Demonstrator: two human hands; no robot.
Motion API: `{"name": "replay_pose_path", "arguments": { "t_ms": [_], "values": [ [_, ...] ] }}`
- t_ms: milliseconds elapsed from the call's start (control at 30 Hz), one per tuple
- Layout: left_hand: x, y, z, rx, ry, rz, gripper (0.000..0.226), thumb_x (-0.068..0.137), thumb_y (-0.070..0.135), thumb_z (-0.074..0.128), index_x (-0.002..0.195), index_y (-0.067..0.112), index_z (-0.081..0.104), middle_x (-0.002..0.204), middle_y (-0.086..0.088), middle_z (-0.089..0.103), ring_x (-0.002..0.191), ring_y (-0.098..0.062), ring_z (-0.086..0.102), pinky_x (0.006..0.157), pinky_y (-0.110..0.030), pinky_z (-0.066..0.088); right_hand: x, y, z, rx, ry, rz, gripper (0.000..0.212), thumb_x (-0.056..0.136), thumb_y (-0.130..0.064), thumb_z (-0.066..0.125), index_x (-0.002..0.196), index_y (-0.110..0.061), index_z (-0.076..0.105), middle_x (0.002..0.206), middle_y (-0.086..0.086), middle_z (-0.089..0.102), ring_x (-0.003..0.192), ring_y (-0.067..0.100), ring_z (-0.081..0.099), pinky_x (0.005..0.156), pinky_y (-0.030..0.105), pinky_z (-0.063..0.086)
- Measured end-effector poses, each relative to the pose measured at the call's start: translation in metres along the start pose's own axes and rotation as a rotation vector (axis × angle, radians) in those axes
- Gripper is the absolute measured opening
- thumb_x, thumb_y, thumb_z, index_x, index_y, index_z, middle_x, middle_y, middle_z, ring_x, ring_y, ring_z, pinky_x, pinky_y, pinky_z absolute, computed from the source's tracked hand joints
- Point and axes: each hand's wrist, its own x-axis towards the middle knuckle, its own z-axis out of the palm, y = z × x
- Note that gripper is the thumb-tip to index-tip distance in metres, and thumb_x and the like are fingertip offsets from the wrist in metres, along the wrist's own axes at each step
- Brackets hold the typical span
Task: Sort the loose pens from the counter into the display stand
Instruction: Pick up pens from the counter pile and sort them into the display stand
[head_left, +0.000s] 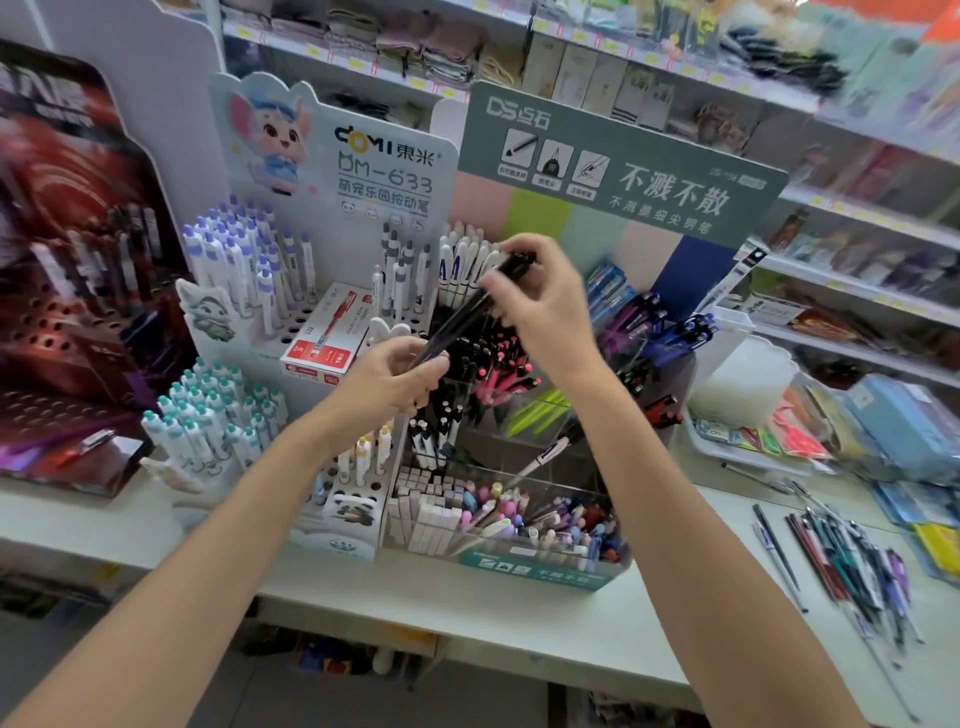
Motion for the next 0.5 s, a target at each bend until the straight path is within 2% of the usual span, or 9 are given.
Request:
{"name": "replay_pose_path", "arguments": {
  "t_ms": [67, 133, 167, 233, 300, 333, 367, 433, 500],
  "values": [
    [-0.003, -0.007, -0.01, 0.013, 0.182, 0.002, 0.015, 0.094, 0.024, 0.063, 0.106, 0.014, 0.064, 0.08, 0.001, 0.064, 0.063, -0.005, 0.06, 0.056, -0.016, 0.051, 0.006, 0.007, -0.016, -0.065, 0.182, -0.005, 0.024, 0.091, -0.011, 0.066, 0.112, -0.013, 0.054, 0.093, 0.001, 0.061, 0.072, 0.009, 0.059, 0.069, 0.024, 0.053],
    [-0.005, -0.013, -0.017, -0.027, 0.306, -0.008, 0.012, 0.095, 0.022, 0.062, 0.103, 0.014, 0.065, 0.078, 0.003, 0.066, 0.061, -0.003, 0.059, 0.054, -0.015, 0.049, 0.011, 0.017, -0.022, -0.204, 0.288, -0.049, 0.027, 0.091, -0.014, 0.066, 0.116, -0.011, 0.056, 0.096, -0.008, 0.058, 0.069, -0.002, 0.051, 0.072, 0.015, 0.045],
    [-0.005, -0.014, -0.019, -0.052, 0.337, -0.02, 0.01, 0.095, 0.022, 0.062, 0.101, 0.015, 0.065, 0.077, 0.004, 0.066, 0.061, -0.004, 0.059, 0.053, -0.015, 0.047, 0.011, 0.02, -0.02, -0.262, 0.3, -0.066, 0.028, 0.092, -0.013, 0.065, 0.118, -0.009, 0.057, 0.096, -0.01, 0.058, 0.065, -0.003, 0.049, 0.069, 0.009, 0.041],
    [-0.006, -0.015, -0.019, -0.05, 0.348, -0.044, 0.008, 0.095, 0.023, 0.062, 0.099, 0.017, 0.066, 0.078, 0.004, 0.066, 0.062, -0.006, 0.058, 0.054, -0.017, 0.047, 0.009, 0.026, -0.007, -0.365, 0.238, -0.116, 0.031, 0.093, -0.011, 0.065, 0.121, -0.004, 0.056, 0.1, -0.004, 0.062, 0.053, 0.001, 0.047, 0.061, 0.008, 0.041],
    [-0.007, -0.015, -0.017, -0.019, 0.353, -0.058, 0.008, 0.096, 0.023, 0.062, 0.098, 0.017, 0.066, 0.08, 0.003, 0.065, 0.062, -0.005, 0.057, 0.054, -0.016, 0.048, 0.005, 0.035, 0.008, -0.458, 0.135, -0.167, 0.033, 0.093, -0.009, 0.064, 0.124, -0.003, 0.055, 0.111, 0.005, 0.066, 0.046, -0.001, 0.046, 0.064, 0.009, 0.043],
    [-0.008, -0.015, -0.016, -0.005, 0.369, -0.058, 0.008, 0.096, 0.023, 0.061, 0.098, 0.016, 0.066, 0.081, 0.003, 0.065, 0.062, -0.004, 0.057, 0.054, -0.015, 0.048, 0.002, 0.041, 0.016, -0.489, 0.082, -0.184, 0.033, 0.093, -0.008, 0.064, 0.125, -0.002, 0.056, 0.117, 0.008, 0.066, 0.051, -0.006, 0.049, 0.072, 0.011, 0.046],
    [-0.008, -0.014, -0.016, 0.011, 0.388, -0.057, 0.008, 0.096, 0.022, 0.061, 0.097, 0.017, 0.066, 0.082, 0.003, 0.065, 0.063, -0.004, 0.057, 0.055, -0.015, 0.049, -0.001, 0.048, 0.022, -0.521, 0.028, -0.197, 0.031, 0.094, -0.009, 0.062, 0.124, -0.001, 0.058, 0.12, 0.01, 0.067, 0.065, -0.006, 0.057, 0.083, 0.017, 0.048],
    [-0.009, -0.014, -0.014, 0.032, 0.408, -0.059, 0.007, 0.097, 0.021, 0.06, 0.096, 0.018, 0.066, 0.083, 0.004, 0.065, 0.065, -0.006, 0.057, 0.057, -0.016, 0.049, -0.009, 0.062, 0.034, -0.67, -0.08, -0.221, 0.026, 0.099, -0.015, 0.056, 0.12, -0.005, 0.066, 0.12, 0.011, 0.067, 0.099, 0.021, 0.062, 0.097, 0.036, 0.046],
    [-0.01, -0.016, -0.013, 0.057, 0.413, -0.059, 0.007, 0.097, 0.02, 0.06, 0.095, 0.017, 0.066, 0.082, 0.005, 0.065, 0.065, -0.007, 0.056, 0.059, -0.018, 0.05, -0.014, 0.067, 0.037, -0.858, -0.191, -0.185, 0.034, 0.103, -0.025, 0.046, 0.127, -0.011, 0.064, 0.131, 0.007, 0.06, 0.119, 0.031, 0.049, 0.101, 0.041, 0.034]
  ]
}}
